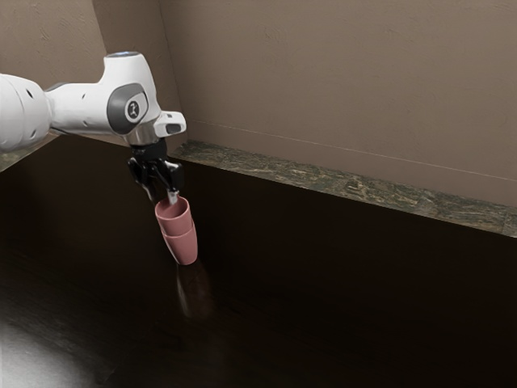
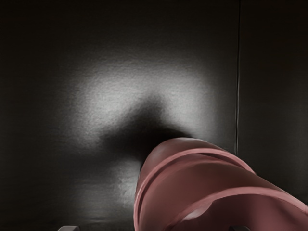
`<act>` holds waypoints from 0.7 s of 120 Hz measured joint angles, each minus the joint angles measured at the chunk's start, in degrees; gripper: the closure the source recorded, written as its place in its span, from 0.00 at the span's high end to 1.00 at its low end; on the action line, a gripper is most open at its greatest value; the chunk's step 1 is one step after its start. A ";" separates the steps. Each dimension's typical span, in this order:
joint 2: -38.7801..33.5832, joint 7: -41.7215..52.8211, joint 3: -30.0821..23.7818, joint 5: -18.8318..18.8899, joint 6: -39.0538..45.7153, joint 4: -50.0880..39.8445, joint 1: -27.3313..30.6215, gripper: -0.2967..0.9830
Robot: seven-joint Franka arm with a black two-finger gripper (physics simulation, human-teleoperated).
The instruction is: Place the right cup onto the left cup
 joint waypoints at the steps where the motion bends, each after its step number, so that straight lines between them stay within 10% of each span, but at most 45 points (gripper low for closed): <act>1: -0.10 0.02 0.01 -0.02 0.00 -0.02 0.00 0.57; 84: -16.05 0.76 -3.80 1.34 -8.28 -0.26 -4.50 0.76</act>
